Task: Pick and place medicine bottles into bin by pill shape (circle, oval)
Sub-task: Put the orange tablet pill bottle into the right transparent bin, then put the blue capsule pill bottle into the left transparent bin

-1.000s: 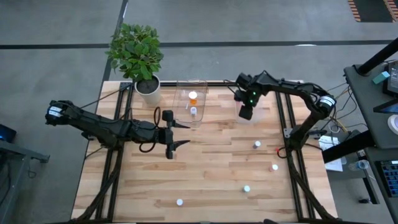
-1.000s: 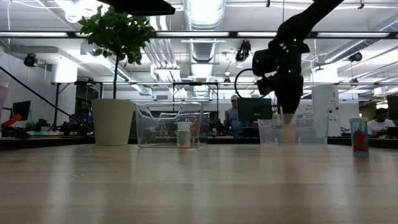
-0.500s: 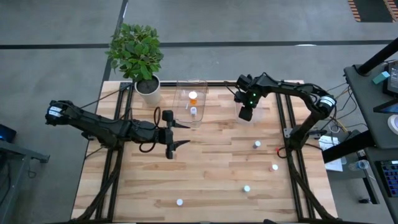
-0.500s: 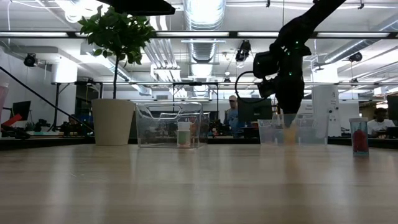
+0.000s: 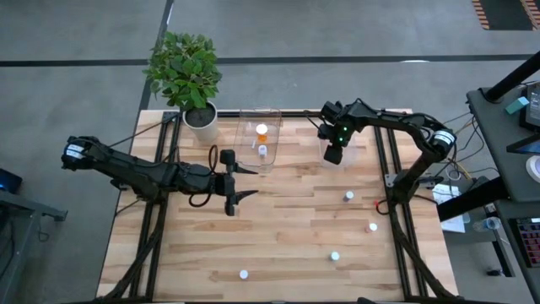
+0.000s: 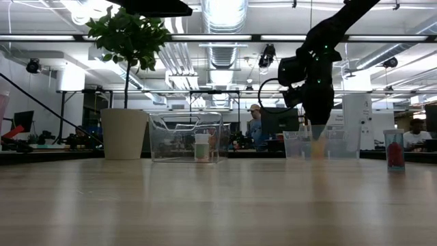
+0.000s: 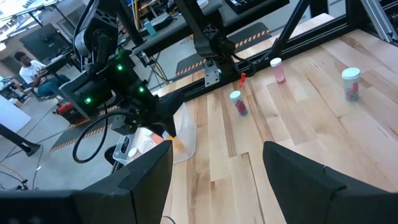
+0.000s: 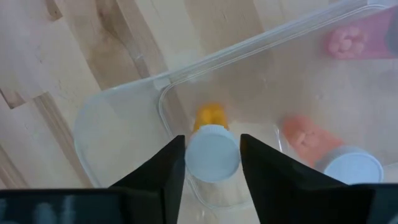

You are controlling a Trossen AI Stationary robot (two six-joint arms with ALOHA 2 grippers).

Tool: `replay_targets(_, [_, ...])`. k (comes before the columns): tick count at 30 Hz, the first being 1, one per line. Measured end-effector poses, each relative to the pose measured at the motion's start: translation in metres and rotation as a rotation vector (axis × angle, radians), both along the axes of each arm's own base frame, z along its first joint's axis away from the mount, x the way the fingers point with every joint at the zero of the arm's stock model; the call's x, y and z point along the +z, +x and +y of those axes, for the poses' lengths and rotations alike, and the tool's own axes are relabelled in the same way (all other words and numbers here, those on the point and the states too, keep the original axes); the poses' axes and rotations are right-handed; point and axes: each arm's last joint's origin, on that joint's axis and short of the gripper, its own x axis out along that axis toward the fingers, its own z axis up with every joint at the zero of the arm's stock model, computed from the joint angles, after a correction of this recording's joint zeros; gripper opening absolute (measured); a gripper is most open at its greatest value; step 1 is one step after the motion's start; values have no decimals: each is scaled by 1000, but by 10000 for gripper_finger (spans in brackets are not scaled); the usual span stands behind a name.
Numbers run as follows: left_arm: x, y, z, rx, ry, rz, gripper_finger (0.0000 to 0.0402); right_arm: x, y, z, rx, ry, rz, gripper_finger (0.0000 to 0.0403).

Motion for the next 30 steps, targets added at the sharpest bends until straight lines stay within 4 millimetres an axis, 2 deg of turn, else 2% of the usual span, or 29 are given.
replay_targets(6, [0, 0, 0, 0, 0, 0, 233, 1, 1, 0, -9, 0, -1, 176])
replay_targets(12, [0, 0, 0, 0, 0, 0, 233, 8, 3, -2, -21, -15, -21, 191])
replay_targets(23, [0, 0, 0, 0, -1, -3, 233, 53, 9, -5, -32, -76, -103, 191])
replay_targets(30, [1, 0, 0, 0, -2, -6, 233, 80, 8, 20, -2, -137, -213, 175])
